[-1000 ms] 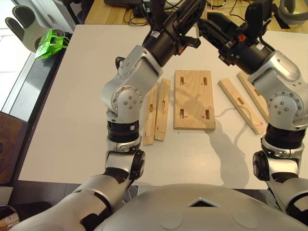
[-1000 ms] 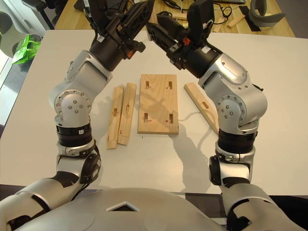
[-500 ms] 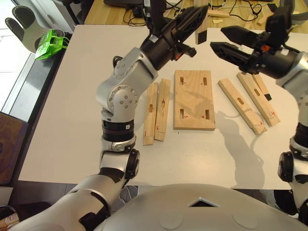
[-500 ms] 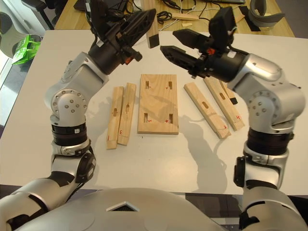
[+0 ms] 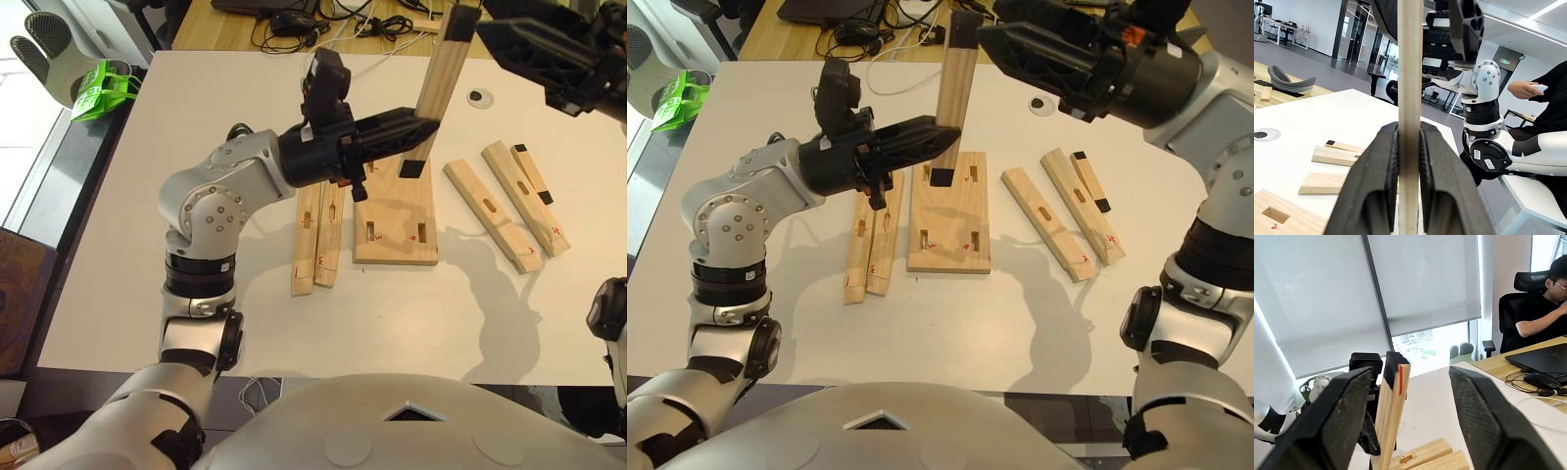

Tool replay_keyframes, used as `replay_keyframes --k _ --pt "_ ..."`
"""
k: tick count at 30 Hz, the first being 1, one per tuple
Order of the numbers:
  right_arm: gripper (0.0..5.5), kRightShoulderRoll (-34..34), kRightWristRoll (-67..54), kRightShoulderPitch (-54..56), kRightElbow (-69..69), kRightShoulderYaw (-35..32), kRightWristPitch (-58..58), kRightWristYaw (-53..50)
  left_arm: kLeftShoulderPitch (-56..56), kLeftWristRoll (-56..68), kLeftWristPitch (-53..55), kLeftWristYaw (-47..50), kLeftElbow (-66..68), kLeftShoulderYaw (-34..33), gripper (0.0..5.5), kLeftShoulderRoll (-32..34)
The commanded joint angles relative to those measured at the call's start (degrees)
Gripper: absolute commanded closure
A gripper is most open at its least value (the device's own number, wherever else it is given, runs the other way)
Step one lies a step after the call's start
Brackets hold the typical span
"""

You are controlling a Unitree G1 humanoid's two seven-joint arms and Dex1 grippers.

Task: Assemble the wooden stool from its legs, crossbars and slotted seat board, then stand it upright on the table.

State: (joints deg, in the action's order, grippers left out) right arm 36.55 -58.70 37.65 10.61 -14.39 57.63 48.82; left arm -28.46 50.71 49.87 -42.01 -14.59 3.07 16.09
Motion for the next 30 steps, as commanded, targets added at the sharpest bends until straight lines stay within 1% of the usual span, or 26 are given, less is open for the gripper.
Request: replay_keyframes --k 1,5,8,10,18,24,25,28,30 --pt "2.61 0.57 -2.91 1.66 1.29 0.97 2.20 0.67 -0.10 -0.63 0.39 -0.93 -0.25 0.66 5.09 1.44" --pt "2.61 1.08 -3.88 1.06 1.41 1.61 3.61 0.55 -0.19 -0.58 0.15 -1.15 -0.46 0.87 5.09 1.40" --pt "3.21 0.85 -4.41 0.57 1.29 2.01 4.66 -0.10 -0.24 -0.24 0.23 -1.04 -0.97 0.95 5.09 1.09" --pt "3.45 0.52 -4.84 0.53 1.16 1.91 5.20 -0.71 -0.24 -0.05 0.31 -1.02 -1.25 0.99 5.09 0.98" --pt "4.73 -0.34 -6.88 0.36 0.89 1.83 6.75 -2.94 0.11 0.08 0.22 -0.72 -2.16 1.31 5.09 0.41" --pt "4.79 -1.42 -8.48 -0.62 1.82 1.74 6.66 -4.83 0.47 -0.34 -0.19 0.08 -2.89 1.83 5.09 -0.12" --pt "4.80 -1.86 -8.69 -0.82 1.95 1.50 6.39 -5.59 0.34 -0.75 -0.48 0.50 -2.70 1.75 4.72 -0.28" --pt "5.06 -3.35 -9.01 -1.66 2.45 0.71 5.56 -8.13 -0.54 -3.11 -3.09 3.25 -0.65 0.60 4.25 -1.73" --pt "5.07 -4.49 -8.31 -2.49 2.92 0.32 4.21 -10.26 -1.14 -5.24 -5.58 5.43 1.15 -0.27 3.88 -2.66"
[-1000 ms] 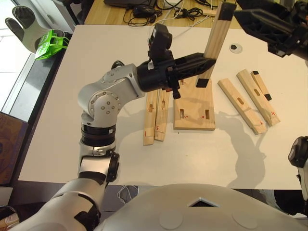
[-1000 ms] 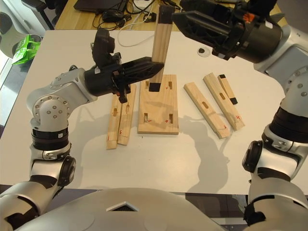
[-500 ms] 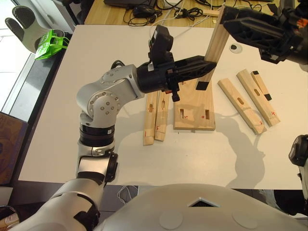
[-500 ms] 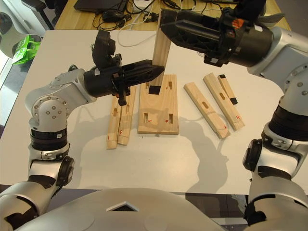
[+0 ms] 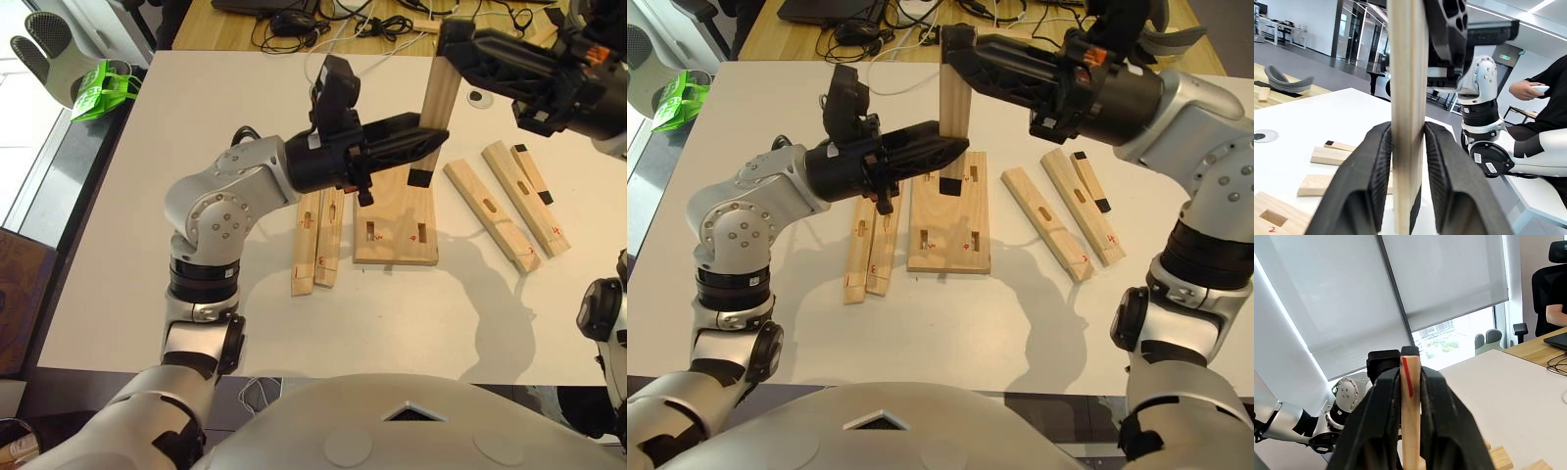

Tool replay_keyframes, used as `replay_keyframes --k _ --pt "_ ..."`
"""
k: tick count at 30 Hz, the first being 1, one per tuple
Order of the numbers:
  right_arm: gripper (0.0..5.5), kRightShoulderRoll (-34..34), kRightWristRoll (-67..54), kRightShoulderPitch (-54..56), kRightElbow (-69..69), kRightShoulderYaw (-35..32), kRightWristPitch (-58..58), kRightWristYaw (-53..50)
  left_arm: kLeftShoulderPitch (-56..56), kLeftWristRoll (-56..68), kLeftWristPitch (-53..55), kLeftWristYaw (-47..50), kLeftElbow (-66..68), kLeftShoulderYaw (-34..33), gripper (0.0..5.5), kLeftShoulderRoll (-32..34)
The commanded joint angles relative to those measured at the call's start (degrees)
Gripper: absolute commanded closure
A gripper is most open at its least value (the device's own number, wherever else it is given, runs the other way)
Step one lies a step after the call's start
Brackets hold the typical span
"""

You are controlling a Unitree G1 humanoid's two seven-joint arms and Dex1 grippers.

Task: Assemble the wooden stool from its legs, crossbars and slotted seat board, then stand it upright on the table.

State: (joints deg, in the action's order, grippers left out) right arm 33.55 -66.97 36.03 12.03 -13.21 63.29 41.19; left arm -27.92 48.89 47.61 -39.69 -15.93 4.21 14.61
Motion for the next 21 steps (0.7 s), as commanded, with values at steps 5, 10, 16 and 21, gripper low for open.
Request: replay_keyframes --k 5,10,16,21 --pt "5.07 -2.91 6.27 -3.89 3.35 -0.99 -7.87 -8.31 -1.84 -10.94 -9.48 8.74 7.00 -3.25 3.06 -1.49" --pt "5.07 -0.90 16.72 -10.29 7.68 -2.05 -15.29 -13.32 -2.06 -17.01 -13.66 15.18 12.64 -8.33 2.85 -0.62" --pt "5.07 -3.04 19.25 -14.99 10.04 -5.37 -18.70 -20.24 1.46 -18.18 -12.42 16.38 9.26 -7.20 2.85 -3.13" --pt "5.08 -3.89 18.99 -16.00 9.09 -7.19 -19.89 -22.54 5.77 -16.92 -11.55 13.09 1.65 -2.84 2.24 -5.85"
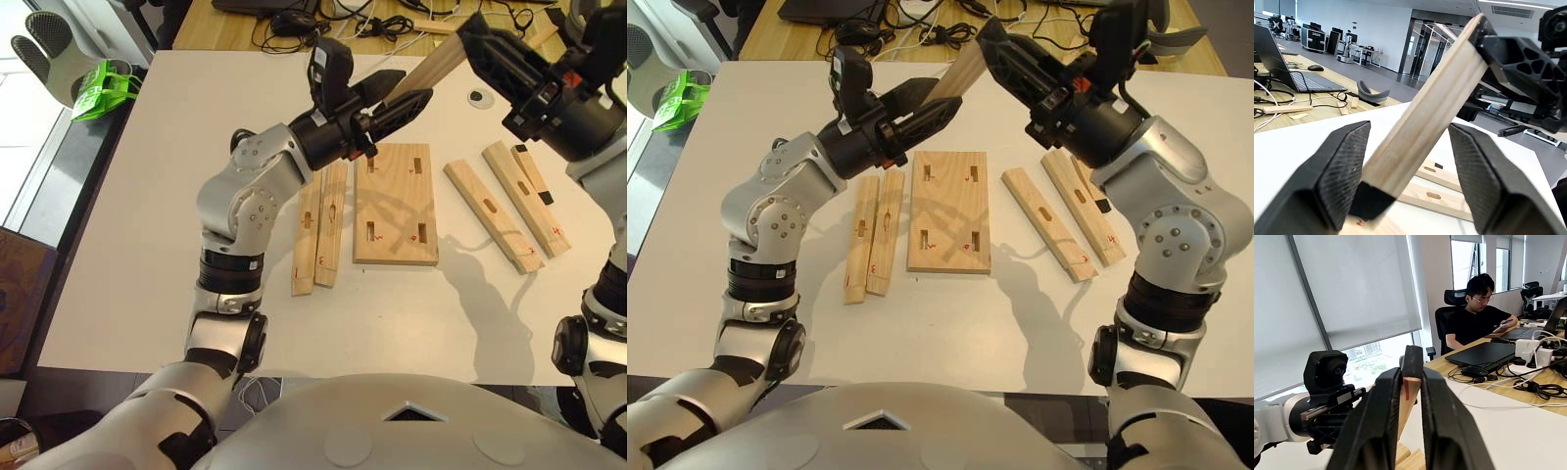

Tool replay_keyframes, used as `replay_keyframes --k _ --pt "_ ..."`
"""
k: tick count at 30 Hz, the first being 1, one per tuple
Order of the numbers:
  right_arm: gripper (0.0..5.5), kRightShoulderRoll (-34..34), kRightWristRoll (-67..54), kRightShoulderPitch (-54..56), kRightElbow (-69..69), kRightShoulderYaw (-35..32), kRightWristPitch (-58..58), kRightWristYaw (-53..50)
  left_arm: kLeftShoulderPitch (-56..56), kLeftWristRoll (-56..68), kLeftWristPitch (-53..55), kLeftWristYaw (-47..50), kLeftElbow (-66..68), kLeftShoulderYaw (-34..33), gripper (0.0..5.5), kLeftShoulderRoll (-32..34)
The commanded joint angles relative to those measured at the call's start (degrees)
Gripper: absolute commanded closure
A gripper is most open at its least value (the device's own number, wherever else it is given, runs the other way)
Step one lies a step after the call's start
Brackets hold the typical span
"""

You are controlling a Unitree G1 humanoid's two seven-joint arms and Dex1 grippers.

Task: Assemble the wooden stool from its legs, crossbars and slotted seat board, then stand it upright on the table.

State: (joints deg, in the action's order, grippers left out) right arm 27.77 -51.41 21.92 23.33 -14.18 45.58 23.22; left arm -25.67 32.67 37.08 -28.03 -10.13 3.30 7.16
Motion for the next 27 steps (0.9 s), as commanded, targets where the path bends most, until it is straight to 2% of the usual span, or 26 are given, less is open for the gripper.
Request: replay_keyframes --k 1,4,6,9,14,17,20,27 --pt "5.08 1.52 3.31 -1.78 -2.46 -6.59 -2.23 -4.92 4.13 -0.69 -1.28 1.10 -5.27 -1.03 2.18 1.37" --pt "5.08 1.02 3.01 -1.62 -2.61 -7.00 -2.28 -5.41 5.23 -2.79 -2.38 3.43 -5.53 0.04 1.75 0.58" --pt "5.08 1.41 3.47 -1.94 -2.49 -6.89 -2.29 -5.20 4.69 -6.26 -5.07 7.62 -2.48 -1.82 1.51 0.21" --pt "5.08 4.30 6.39 -4.17 -1.32 -5.25 -2.20 -3.57 3.23 -9.94 -9.27 11.60 0.68 -4.19 1.50 0.25" --pt "5.08 10.81 10.57 -11.34 4.05 -1.07 1.19 -0.51 3.66 -13.37 -12.60 13.08 2.57 -4.15 1.50 0.40" --pt "5.08 14.51 9.84 -15.79 8.02 -1.33 5.82 0.48 5.15 -14.31 -12.86 13.17 1.71 -3.67 1.50 0.34" --pt "5.08 16.03 9.34 -16.77 8.75 -2.25 8.65 0.74 6.28 -14.77 -13.07 13.61 1.06 -3.67 1.50 0.10" --pt "5.08 17.41 16.18 -16.72 5.18 0.52 9.44 -1.21 6.28 -14.91 -12.71 13.74 1.16 -3.81 1.50 0.14"
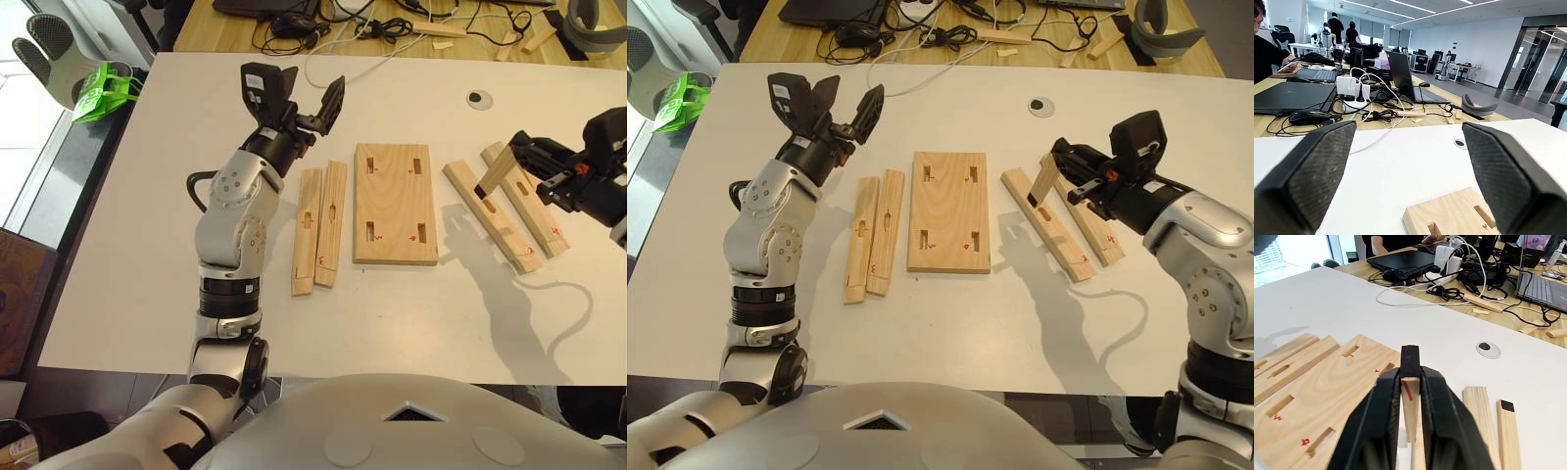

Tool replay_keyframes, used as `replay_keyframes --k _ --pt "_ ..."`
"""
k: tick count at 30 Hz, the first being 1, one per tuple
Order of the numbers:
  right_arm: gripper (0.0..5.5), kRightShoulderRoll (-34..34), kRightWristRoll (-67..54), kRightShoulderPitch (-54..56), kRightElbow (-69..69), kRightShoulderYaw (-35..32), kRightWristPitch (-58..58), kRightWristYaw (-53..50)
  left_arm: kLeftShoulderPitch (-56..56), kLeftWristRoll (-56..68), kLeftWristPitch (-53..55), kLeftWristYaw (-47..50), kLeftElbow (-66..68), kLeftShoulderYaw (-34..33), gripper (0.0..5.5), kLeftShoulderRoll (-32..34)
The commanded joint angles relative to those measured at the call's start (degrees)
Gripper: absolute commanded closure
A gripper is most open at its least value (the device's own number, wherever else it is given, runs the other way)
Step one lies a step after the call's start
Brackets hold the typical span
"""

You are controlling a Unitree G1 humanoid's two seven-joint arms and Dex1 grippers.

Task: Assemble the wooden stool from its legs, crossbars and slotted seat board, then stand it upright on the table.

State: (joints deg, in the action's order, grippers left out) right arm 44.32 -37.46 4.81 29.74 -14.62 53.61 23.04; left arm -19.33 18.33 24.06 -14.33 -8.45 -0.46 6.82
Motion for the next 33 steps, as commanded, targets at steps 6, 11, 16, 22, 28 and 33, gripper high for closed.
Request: replay_keyframes --k 6,11,16,22,28,33 --pt "5.08 -3.09 2.04 0.71 -4.83 0.00 3.30 -2.04 0.28 -0.73 0.68 0.10 -0.81 -0.16 1.50 0.55" --pt "5.08 -3.53 2.02 0.99 -5.86 -0.47 4.42 -1.76 0.63 -0.84 0.91 0.34 -1.15 -0.18 1.50 0.48" --pt "5.08 -3.23 1.06 3.83 -7.46 -0.75 9.97 -2.71 0.55 -1.21 0.75 0.22 -1.08 0.26 1.50 0.52" --pt "5.08 -1.92 4.21 5.10 -9.51 3.83 11.25 -1.61 -0.07 -1.59 0.42 0.23 -0.64 0.83 1.50 -0.01" --pt "5.08 -5.26 10.02 -4.42 -4.72 5.87 -5.98 1.23 0.27 -1.54 0.60 0.54 -1.20 0.33 1.50 0.31" --pt "5.08 -15.40 13.52 -14.67 -6.90 1.97 -22.80 -2.01 0.31 -1.43 0.76 0.63 -1.38 0.50 1.50 0.23"
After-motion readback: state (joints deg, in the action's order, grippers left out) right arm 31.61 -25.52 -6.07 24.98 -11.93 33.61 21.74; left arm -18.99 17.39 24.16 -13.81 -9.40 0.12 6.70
